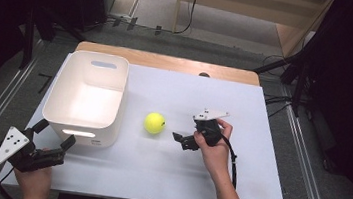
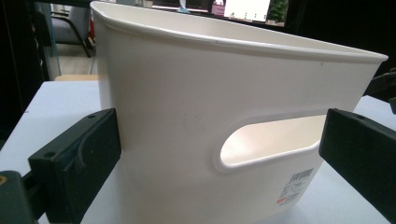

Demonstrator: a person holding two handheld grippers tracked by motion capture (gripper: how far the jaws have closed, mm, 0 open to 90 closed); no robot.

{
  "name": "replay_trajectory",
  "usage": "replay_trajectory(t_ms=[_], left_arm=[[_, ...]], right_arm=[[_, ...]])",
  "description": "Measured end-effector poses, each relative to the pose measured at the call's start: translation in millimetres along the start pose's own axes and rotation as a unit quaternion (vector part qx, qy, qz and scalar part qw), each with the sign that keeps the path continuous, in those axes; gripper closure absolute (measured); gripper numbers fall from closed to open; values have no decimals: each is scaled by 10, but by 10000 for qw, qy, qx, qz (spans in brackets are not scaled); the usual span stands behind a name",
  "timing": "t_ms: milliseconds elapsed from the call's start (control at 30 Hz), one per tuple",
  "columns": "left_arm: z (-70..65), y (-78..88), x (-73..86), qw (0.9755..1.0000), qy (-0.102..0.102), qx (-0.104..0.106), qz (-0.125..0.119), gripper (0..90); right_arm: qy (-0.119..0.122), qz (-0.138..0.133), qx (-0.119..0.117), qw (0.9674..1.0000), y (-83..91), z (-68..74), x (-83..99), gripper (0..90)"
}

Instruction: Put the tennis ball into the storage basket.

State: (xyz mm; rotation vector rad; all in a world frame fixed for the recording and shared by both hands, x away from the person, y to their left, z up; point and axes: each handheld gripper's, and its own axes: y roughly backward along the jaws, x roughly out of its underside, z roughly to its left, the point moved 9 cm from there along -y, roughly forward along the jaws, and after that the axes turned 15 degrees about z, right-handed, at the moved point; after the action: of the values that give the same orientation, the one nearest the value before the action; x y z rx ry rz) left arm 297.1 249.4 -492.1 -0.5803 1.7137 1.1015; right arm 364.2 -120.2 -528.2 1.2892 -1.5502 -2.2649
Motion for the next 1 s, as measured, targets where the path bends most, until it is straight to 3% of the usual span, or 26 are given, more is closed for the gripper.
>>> replay_trajectory(t_ms=[800, 1000], left_arm=[[2, -1, -1, 10000, 11, 13, 1, 0], [5, -2, -2, 10000, 13, 17, 3, 0]], right_arm=[[133, 98, -426, 9990, -275, 255, -130, 0], [178, -2, -570, 9982, -341, 358, -239, 0]])
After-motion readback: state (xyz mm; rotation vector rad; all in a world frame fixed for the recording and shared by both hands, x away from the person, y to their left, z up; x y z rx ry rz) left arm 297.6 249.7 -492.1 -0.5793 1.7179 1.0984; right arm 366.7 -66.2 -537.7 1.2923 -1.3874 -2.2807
